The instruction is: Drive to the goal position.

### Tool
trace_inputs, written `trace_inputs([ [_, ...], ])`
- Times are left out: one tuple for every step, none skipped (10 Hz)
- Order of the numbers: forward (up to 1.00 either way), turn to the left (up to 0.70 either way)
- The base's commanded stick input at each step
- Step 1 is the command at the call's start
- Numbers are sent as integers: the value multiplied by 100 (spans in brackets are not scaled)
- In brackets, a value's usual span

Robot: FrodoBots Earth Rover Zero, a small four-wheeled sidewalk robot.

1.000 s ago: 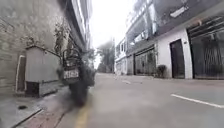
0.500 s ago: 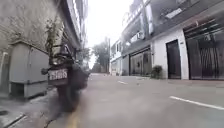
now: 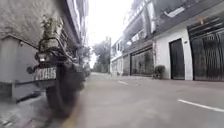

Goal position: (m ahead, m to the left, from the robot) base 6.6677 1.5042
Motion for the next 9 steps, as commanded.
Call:
trace_inputs([
  [50, 0],
  [50, 0],
  [50, 0],
  [50, 0],
  [50, 0],
  [50, -24],
  [50, -46],
  [50, -50],
  [50, -45],
])
